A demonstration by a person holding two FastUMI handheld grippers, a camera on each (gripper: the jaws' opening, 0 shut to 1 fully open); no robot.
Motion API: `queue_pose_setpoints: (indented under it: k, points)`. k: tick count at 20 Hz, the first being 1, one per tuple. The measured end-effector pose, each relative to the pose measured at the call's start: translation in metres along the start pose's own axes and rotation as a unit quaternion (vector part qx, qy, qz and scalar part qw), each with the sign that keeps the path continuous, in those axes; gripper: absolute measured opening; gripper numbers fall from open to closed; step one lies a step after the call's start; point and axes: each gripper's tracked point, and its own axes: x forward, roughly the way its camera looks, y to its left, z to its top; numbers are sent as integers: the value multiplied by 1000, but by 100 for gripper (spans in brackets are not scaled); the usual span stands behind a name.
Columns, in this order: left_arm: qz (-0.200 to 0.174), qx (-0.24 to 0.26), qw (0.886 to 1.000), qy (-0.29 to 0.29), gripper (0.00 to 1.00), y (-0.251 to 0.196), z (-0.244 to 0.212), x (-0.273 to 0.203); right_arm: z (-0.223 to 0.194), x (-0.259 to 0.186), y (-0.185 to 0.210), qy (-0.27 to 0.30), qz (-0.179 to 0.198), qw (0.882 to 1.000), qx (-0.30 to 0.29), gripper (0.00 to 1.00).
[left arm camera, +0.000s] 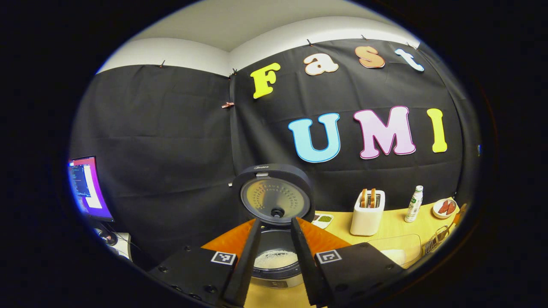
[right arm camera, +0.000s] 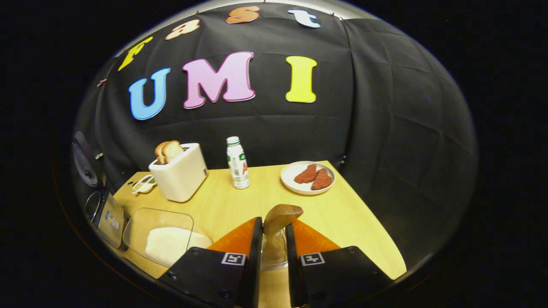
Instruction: Close the left gripper, press the button to open the rice cooker; take a wooden spoon from the chopstick holder with the right hand, scoop a spoonful of rice and pour it into the rice cooker, then put the wooden spoon back into the chopstick holder.
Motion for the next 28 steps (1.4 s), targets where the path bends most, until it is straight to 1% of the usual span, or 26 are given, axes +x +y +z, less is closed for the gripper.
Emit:
queue_pose_setpoints:
  k: [1,2,3,4,5,9,12,15,18,22,23,24,25,26,27,28]
  points:
    - [-1,0,1000,-1,54,-1,0,1,2,-1,-3,-1,-9,1000,1,34]
    - [-2,0,1000,-2,54,-1,2,2,3,-4,-5,-2,-14,1000,3,40]
    - [-3,-1,1000,-4,54,-1,3,2,5,-7,-5,-2,-16,1000,6,40]
    - [-4,-2,1000,-6,54,-1,4,1,4,-11,-6,-1,-15,1000,6,37]
    - [-4,-1,1000,-7,54,-1,5,2,5,-15,-5,-3,-13,1000,4,41]
    - [-7,-2,1000,-9,54,1,7,6,19,-35,-7,-24,-16,1000,-5,41]
    - [-9,-7,1000,-16,54,3,14,11,32,-49,8,-43,9,999,0,40]
    - [-4,-2,1000,-24,54,12,19,20,39,-64,30,-53,40,998,-1,40]
    - [-7,2,1000,-27,54,19,21,29,50,-79,50,-74,56,996,2,40]
    - [-17,1,999,-35,58,24,31,44,59,-94,74,-90,85,992,-4,40]
    - [-19,-1,999,-33,61,27,30,47,60,-97,80,-92,94,991,-4,40]
    - [-22,-7,999,-30,63,28,30,51,59,-98,85,-92,100,991,-3,43]
    - [-26,-16,999,-28,69,30,30,53,59,-99,89,-91,103,990,-4,40]
    - [-35,-29,999,-28,70,29,32,55,61,-101,91,-93,104,990,-7,40]
    - [-43,-39,998,-28,76,28,34,57,63,-102,93,-97,103,990,-10,40]
    - [-49,-43,997,-32,78,26,39,62,63,-103,95,-99,105,989,-13,40]
